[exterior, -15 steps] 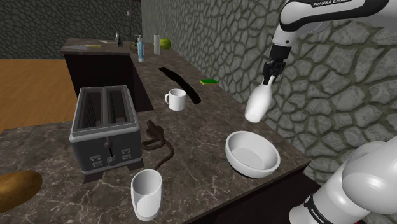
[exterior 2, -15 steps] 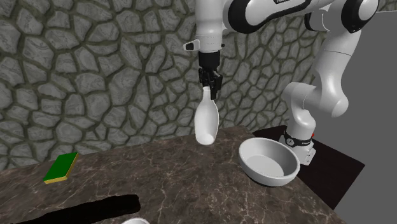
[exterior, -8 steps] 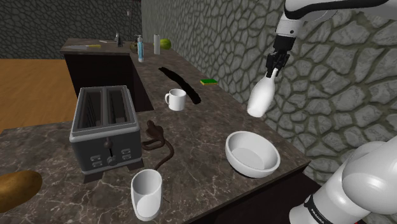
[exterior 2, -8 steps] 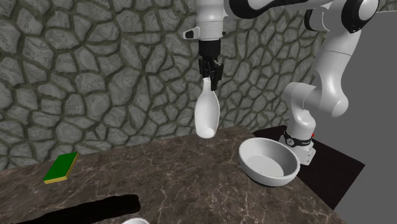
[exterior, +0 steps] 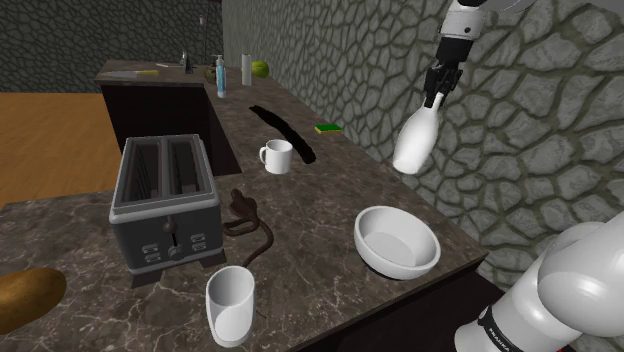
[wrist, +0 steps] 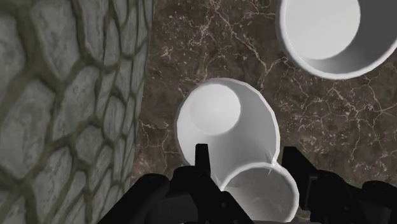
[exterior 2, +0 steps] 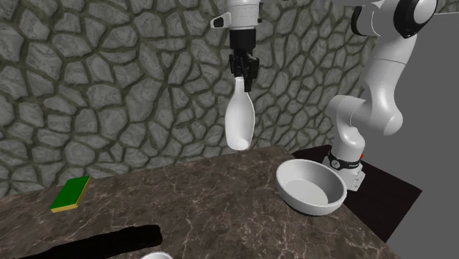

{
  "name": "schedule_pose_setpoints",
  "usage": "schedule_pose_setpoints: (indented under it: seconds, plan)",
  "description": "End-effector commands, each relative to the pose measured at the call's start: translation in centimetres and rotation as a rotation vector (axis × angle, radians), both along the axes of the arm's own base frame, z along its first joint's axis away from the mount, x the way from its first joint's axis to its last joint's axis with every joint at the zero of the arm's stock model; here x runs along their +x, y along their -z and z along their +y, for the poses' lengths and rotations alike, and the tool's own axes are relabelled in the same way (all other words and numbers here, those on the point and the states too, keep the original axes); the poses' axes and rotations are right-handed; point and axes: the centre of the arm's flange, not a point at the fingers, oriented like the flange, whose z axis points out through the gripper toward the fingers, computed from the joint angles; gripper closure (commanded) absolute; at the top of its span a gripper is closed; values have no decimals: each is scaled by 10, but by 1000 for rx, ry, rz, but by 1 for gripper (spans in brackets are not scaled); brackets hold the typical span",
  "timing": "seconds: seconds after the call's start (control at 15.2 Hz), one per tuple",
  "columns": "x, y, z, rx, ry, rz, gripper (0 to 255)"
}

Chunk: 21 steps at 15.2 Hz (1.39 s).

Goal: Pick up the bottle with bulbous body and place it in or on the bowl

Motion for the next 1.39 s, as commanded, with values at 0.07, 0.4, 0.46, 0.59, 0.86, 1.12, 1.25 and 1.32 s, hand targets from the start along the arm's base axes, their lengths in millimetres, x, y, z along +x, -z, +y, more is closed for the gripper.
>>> schedule_pose_setpoints:
  seconds: [0.07,0.4,0.46,0.59,0.86,1.12,1.25,1.32]
  plan:
    - [0,-13,0,0,0,0,255]
    - [-32,-37,53,0,0,0,255]
    - [-38,-42,63,0,0,0,255]
    - [-51,-51,84,0,0,0,255]
    - [-76,-71,126,0,0,0,255]
    - [-101,-90,168,0,0,0,255]
    - [-114,-100,189,0,0,0,255]
    - [-120,-105,200,0,0,0,255]
